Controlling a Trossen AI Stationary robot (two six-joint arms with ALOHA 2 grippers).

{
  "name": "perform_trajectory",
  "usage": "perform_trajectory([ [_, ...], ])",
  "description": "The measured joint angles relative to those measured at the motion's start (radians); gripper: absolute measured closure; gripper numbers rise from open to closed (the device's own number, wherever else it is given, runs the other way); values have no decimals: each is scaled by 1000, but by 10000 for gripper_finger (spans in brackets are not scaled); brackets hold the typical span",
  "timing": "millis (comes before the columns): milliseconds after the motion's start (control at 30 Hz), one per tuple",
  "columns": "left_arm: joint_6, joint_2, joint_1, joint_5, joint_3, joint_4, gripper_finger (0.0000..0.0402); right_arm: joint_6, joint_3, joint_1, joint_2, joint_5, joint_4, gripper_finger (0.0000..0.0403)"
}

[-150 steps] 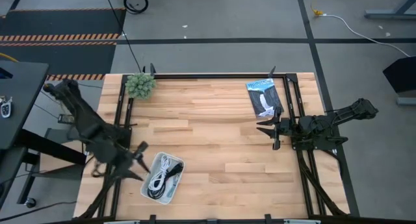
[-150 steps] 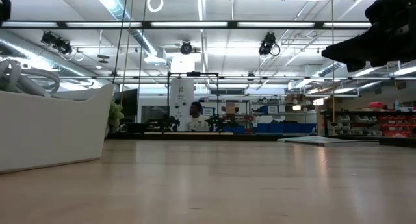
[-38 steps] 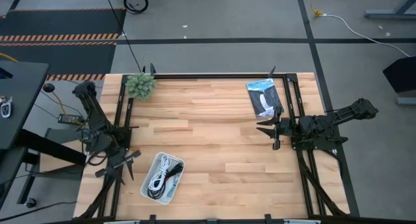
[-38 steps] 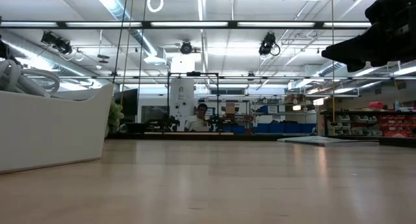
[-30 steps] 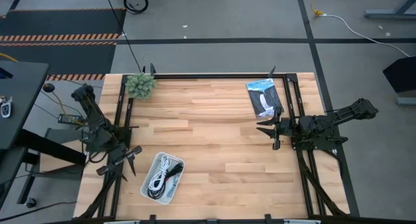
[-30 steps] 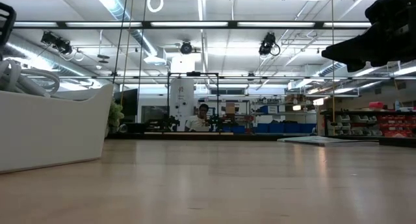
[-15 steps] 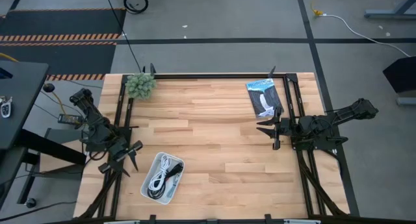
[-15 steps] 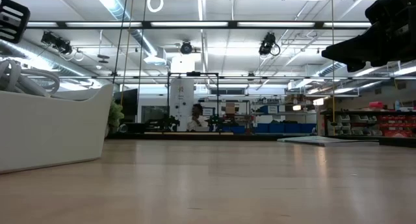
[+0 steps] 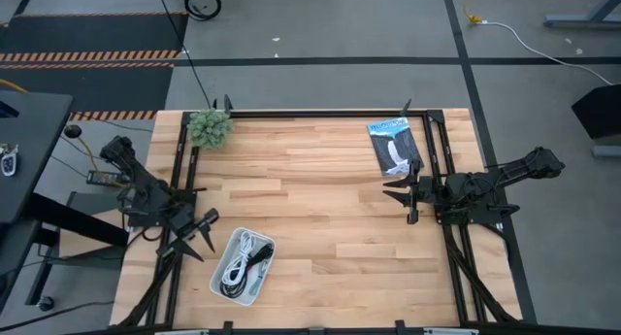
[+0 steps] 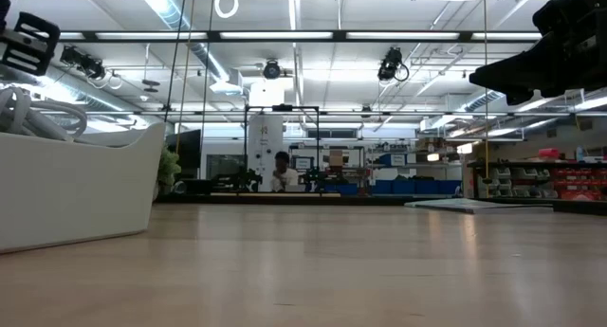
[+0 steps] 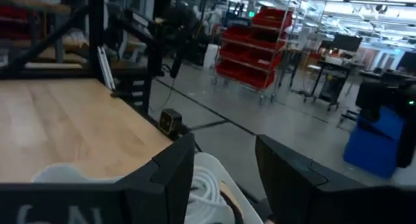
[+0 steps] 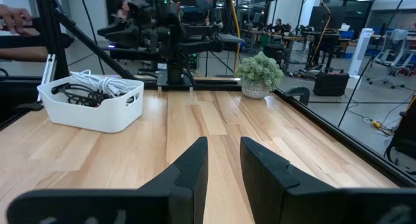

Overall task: Pick and place USB-C Cables
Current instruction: Return to Home Position

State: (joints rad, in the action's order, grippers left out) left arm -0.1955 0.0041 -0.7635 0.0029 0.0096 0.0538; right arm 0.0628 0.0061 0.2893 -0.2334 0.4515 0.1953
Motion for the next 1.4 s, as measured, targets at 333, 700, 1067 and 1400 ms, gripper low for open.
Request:
perform_trajectory([
  [333, -2, 0, -2, -5, -1, -2, 230, 0, 0, 0, 0, 0, 6, 306],
  [700, -2, 2, -2, -5, -2, -1, 230, 0, 0, 0, 0, 0, 6, 306],
  [1067, -2, 2, -2, -5, -2, 0, 230, 0, 0, 0, 0, 0, 6, 306],
  [1400, -2, 2, -2, -5, -3, 1, 230, 0, 0, 0, 0, 0, 6, 306],
])
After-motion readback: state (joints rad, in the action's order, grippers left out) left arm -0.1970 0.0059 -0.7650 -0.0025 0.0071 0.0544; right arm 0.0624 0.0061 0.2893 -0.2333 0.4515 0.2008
